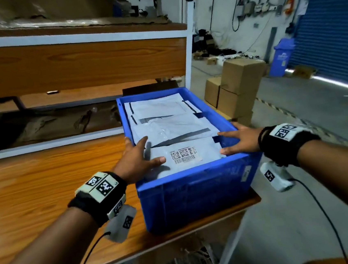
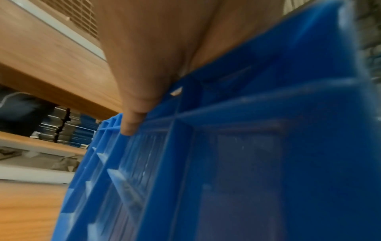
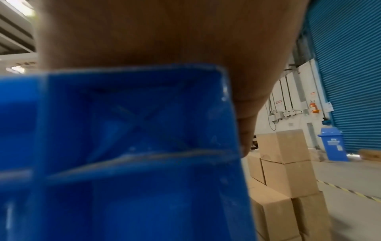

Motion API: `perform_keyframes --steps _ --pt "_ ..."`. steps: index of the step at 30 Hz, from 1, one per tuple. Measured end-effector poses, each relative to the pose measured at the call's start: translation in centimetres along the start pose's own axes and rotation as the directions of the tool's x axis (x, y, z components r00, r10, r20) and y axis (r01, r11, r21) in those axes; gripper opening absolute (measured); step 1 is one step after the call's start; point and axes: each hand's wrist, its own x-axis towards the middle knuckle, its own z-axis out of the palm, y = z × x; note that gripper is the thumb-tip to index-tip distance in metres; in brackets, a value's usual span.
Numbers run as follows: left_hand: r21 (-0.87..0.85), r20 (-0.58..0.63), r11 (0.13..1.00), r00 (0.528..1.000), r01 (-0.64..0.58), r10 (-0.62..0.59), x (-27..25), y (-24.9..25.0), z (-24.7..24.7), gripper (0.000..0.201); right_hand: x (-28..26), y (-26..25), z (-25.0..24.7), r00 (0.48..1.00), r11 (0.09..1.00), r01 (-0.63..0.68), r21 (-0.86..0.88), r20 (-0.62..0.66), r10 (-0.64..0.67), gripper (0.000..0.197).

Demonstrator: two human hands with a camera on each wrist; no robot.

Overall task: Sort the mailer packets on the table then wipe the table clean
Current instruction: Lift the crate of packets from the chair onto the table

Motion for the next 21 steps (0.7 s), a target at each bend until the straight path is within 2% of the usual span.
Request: perform_keyframes --steps 2,7,11,14,18,21 --pt "-0.017 0.010 1.000 1.000 0.013 -0.013 0.3 0.4 0.0 0.112 0.3 0.5 0.2 1.000 0.999 0.014 0.033 -0.027 -0.013 0.087" --pt "0.013 -0.041 1.000 0.999 0.023 -0.022 0.5 0.9 0.5 0.095 1.1 1.1 0.5 0.997 0.997 0.046 0.058 -0.068 -0.042 0.088" --pt "-0.059 -0.077 0.998 0.997 0.024 -0.029 -0.1 1.3 0.6 0.097 0.7 1.7 1.1 0.990 0.982 0.106 0.153 -0.113 -0.089 0.087" --pt "-0.161 -0.148 0.987 0.989 0.005 -0.029 -1.7 1.4 0.0 0.093 0.0 2.2 1.2 0.979 0.965 0.182 0.189 -0.124 -0.160 0.094" --pt "-0.314 -0.294 0.946 0.956 -0.080 -0.017 -6.3 0.3 0.5 0.090 -2.0 5.3 2.9 0.927 0.913 0.347 0.215 -0.229 -0.298 0.096" --pt "-0.369 -0.312 0.926 0.949 -0.076 -0.047 -9.4 0.0 4.7 0.096 -2.9 7.3 5.2 0.842 0.848 0.472 0.240 -0.410 -0.352 0.089"
